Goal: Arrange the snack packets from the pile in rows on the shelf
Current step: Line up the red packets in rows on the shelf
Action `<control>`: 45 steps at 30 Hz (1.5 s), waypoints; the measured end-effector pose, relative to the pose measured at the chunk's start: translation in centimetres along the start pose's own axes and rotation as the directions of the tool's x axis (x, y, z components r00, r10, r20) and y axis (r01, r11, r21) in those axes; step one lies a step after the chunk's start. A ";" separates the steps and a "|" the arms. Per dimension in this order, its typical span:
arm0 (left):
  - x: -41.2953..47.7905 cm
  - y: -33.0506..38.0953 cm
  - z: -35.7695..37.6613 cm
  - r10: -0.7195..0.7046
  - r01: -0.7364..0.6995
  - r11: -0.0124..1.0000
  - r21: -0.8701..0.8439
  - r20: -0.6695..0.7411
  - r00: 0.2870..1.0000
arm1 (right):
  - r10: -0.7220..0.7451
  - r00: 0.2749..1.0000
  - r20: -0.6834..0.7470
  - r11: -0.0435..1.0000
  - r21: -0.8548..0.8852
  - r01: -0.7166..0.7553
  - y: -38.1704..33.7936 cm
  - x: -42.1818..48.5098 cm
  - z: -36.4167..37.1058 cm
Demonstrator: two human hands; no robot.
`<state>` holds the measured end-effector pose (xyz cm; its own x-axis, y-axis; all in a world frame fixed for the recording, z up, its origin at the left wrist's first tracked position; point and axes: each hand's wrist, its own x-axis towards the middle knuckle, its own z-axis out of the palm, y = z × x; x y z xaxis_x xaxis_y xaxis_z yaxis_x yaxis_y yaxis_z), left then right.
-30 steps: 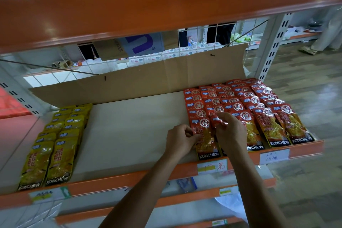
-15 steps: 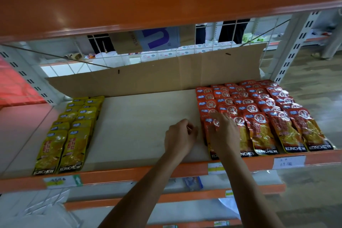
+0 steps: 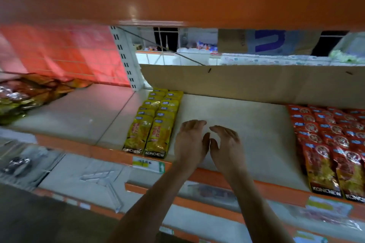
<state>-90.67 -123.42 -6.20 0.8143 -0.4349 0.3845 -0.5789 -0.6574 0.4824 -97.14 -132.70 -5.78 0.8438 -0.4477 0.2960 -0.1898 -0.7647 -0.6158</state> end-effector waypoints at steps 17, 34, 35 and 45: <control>-4.0 -26.7 -18.0 -0.177 0.198 0.971 0.131 -0.155 0.972 | -0.129 0.975 0.179 0.988 0.110 0.110 -24.7 -0.5 20.4; 4.6 -48.1 -27.4 -0.346 0.407 0.886 0.224 -0.264 0.900 | -0.167 0.942 0.290 0.974 0.196 0.112 -39.0 10.7 38.4; 5.6 -49.2 -27.9 -0.339 0.404 0.885 0.233 -0.273 0.900 | -0.159 0.945 0.286 0.973 0.205 0.101 -39.8 11.9 39.3; 13.6 -57.0 -29.8 -0.318 0.351 0.831 0.431 -0.150 0.936 | -0.193 0.951 0.242 0.970 0.196 0.146 -47.0 23.2 47.4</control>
<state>-47.89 -73.58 -5.01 0.9399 -0.1059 0.3246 -0.1766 -0.9644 0.1968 -44.87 -85.12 -4.58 0.9603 -0.1667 0.2237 0.0381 -0.7160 -0.6970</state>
